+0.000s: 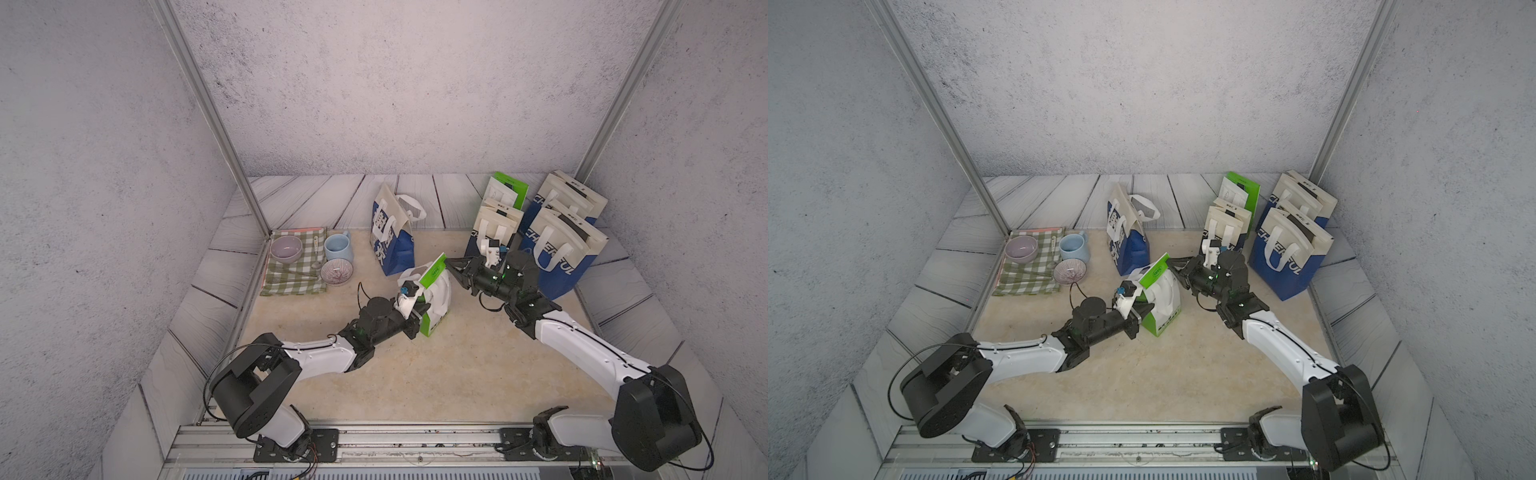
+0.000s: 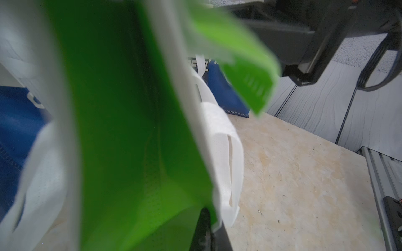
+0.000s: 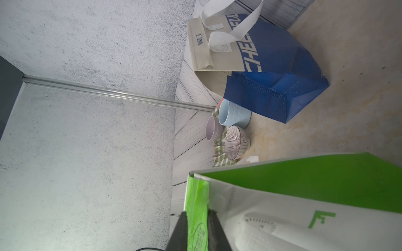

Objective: Open the takeout bag
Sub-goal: Open the takeout bag at the center of the board.

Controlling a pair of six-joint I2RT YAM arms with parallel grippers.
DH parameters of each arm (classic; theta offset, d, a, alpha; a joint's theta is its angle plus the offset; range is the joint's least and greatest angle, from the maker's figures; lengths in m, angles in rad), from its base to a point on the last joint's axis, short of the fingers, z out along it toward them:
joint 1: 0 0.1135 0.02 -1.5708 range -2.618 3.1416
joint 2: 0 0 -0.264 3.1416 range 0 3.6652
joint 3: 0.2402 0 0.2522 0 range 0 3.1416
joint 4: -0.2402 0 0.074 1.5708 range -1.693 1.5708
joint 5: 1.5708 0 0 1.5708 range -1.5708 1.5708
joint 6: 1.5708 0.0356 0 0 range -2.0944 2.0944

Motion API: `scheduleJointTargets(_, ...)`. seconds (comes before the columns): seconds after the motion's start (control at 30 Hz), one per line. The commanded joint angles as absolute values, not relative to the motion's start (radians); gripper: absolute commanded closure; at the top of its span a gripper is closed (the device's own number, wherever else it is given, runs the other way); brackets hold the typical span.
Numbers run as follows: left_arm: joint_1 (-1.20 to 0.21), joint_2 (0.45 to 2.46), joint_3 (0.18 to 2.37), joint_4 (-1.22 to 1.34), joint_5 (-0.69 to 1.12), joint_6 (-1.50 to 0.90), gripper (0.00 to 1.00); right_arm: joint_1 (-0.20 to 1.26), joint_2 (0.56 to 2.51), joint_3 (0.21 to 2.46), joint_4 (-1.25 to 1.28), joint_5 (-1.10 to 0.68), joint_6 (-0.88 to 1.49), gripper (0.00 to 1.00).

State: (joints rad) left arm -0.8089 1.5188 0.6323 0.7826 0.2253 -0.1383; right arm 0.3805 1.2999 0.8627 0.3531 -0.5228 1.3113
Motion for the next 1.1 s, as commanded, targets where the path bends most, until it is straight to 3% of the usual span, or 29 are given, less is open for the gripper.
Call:
scheduleJointTargets(0.0, -0.806, 1.509, 0.636, 0.759, 0.245, -0.128, 1.0, 0.38, 1.307, 0.884, 0.41, -0.534, 1.312, 0.85)
scheduleJointTargets(0.27, -0.805, 1.508, 0.636, 0.758, 0.242, -0.126, 1.0, 0.38, 1.31, 0.883, 0.444, -0.53, 1.316, 1.0)
scheduleJointTargets(0.77, -0.804, 1.511, 0.63, 0.758, 0.242, -0.127, 1.0, 0.38, 1.297, 0.907, 0.379, -0.529, 1.287, 1.0)
scheduleJointTargets(0.9, -0.804, 1.512, 0.631, 0.76, 0.245, -0.129, 1.0, 0.373, 1.258, 0.898, 0.286, -0.505, 1.207, 0.67)
scheduleJointTargets(0.97, -0.804, 1.51, 0.63, 0.758, 0.248, -0.129, 1.0, 0.367, 1.232, 0.873, 0.277, -0.498, 1.181, 0.6)
scheduleJointTargets(1.07, -0.804, 1.502, 0.63, 0.748, 0.247, -0.122, 1.0, 0.344, 1.203, 0.826, 0.275, -0.501, 1.163, 0.56)
